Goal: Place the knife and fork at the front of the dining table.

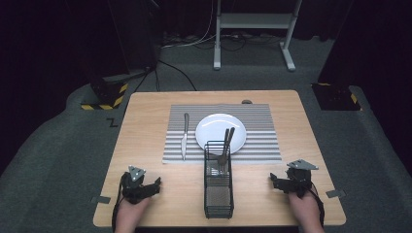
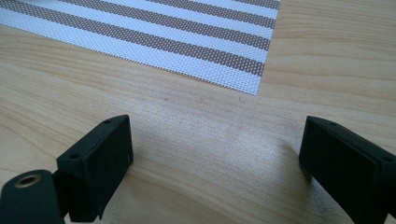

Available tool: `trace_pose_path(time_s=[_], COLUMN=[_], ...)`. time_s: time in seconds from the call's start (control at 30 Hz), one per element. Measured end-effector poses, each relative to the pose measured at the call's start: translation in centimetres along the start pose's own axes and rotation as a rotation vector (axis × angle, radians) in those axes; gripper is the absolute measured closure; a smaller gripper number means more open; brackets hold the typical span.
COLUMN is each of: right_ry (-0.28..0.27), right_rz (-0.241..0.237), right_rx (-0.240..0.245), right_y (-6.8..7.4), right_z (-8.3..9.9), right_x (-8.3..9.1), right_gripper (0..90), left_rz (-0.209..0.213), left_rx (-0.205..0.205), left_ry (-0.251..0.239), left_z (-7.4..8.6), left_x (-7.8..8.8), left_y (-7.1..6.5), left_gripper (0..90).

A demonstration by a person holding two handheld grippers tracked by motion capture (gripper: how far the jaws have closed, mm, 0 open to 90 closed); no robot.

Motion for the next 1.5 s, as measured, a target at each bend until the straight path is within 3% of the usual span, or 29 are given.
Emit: trace_pose_path(time_s=[0.33,0.4,0.53,0.87,1.0,1.13,1.4,1.5], right_ry=[0.000,-0.022,-0.096,-0.207,-0.244,-0.277,-0.414,-0.439], right_rz=[0.020,0.018,0.015,0.047,0.017,-0.055,-0.043,-0.042], right_rx=[0.018,0.017,0.066,0.196,0.184,0.148,0.143,0.147], right_y=[0.4,0.5,1.3,4.4,5.5,6.3,7.9,8.6], right_z=[0.1,-0.1,-0.7,-2.3,-3.1,-4.3,-6.4,-6.9], right_x=[0.5,0.7,1.4,2.9,3.6,4.2,5.3,5.4], right_gripper=[13.6,13.6,13.4,12.8,12.7,12.8,13.4,13.2], left_rz=[0.040,0.043,0.052,0.054,0.058,0.058,0.058,0.058], left_rx=[-0.029,-0.035,-0.038,-0.057,-0.054,-0.056,-0.056,-0.057], left_ry=[0.011,0.014,0.017,0.021,0.019,0.020,0.020,0.020], left_z=[-0.3,-0.4,-0.4,-0.3,-0.3,-0.3,-0.3,-0.3], left_x=[-0.4,-0.5,-0.5,-0.4,-0.4,-0.4,-0.4,-0.4], left_y=[-0.5,-0.5,-0.6,-0.6,-0.6,-0.6,-0.6,-0.6], left_gripper=[7.2,6.3,5.0,4.3,4.0,4.0,4.0,4.0])
Point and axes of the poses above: each handheld gripper's, and its own axes: x roughly backward along the jaws, z roughly out of its underside, y roughly to its left, the point moved 2 cm from there along -x, roughly forward along the jaws, and after that the axes turned 11 degrees about -z, right-handed, at the moved point
